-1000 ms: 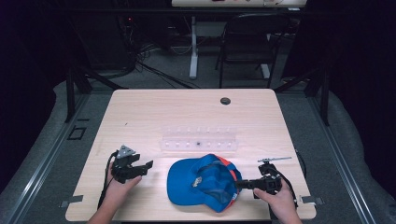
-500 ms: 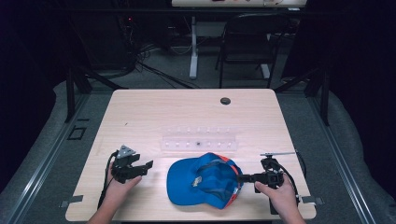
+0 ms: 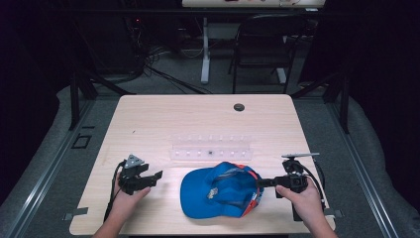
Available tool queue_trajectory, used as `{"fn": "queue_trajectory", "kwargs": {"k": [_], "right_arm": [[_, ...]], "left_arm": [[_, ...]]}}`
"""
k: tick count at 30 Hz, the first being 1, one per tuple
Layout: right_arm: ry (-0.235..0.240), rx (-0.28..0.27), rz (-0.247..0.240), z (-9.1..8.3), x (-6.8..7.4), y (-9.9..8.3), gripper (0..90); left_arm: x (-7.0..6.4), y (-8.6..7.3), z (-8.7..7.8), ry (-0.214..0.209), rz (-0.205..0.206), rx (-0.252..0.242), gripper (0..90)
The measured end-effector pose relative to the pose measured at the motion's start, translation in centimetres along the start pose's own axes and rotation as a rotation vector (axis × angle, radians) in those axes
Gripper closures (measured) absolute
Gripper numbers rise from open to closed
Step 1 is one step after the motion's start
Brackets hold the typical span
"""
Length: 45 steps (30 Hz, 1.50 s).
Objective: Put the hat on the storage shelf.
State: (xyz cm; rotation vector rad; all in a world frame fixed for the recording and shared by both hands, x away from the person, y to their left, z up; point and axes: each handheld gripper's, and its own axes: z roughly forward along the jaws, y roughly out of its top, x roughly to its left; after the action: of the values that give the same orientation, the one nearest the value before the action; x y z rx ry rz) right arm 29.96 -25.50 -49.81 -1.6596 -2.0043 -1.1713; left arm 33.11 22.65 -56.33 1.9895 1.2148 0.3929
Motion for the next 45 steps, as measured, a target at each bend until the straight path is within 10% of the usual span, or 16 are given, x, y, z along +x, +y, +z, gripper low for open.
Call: {"fn": "queue_trajectory", "kwargs": {"k": [45], "right_arm": [[-0.172, 0.110, -0.040, -4.6, 4.6, 5.1, 77.9]], "left_arm": [[0.0, 0.0, 0.0, -0.002, -0.002, 0.007, 33.8]]}}
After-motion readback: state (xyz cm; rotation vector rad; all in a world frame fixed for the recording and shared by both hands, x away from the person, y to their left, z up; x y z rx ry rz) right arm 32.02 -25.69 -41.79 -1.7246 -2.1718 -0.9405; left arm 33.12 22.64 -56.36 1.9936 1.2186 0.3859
